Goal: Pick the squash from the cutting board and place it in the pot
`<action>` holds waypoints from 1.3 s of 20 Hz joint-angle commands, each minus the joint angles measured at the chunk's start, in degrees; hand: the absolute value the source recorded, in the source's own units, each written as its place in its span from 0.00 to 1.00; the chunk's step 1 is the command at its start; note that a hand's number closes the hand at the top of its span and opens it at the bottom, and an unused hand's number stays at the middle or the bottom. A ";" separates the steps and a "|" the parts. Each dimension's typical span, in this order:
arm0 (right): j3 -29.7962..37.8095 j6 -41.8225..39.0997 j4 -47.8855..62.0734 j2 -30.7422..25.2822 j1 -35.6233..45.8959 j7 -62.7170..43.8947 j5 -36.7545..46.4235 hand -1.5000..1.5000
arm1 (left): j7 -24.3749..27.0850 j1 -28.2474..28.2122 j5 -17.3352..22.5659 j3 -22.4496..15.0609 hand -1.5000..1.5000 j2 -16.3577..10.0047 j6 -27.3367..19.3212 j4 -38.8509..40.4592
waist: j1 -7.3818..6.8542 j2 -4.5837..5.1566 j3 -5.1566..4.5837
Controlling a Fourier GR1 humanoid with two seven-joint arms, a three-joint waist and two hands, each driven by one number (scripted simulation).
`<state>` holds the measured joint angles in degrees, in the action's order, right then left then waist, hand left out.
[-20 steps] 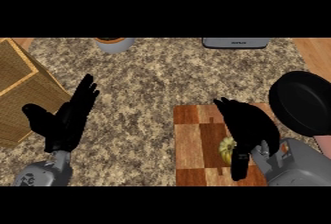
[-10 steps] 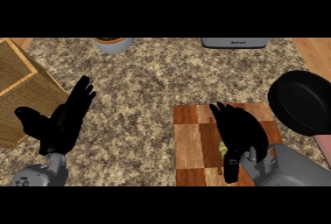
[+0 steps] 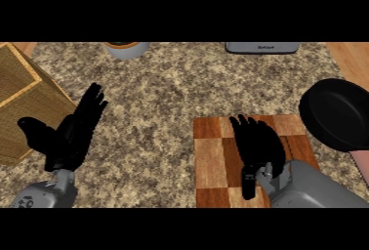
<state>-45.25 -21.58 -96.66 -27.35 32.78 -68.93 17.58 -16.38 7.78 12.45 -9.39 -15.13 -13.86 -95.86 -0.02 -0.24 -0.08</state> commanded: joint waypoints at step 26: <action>2.55 -9.93 15.15 4.01 -6.84 -5.48 10.14 0.00 | 1.31 0.96 -2.50 0.57 0.50 3.36 0.73 3.65 | 0.66 0.23 0.01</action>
<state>-44.04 -25.13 -81.65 -22.68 25.86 -65.54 28.25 -16.61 7.18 10.92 -8.67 -13.41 -12.70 -95.82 0.16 -0.13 -0.06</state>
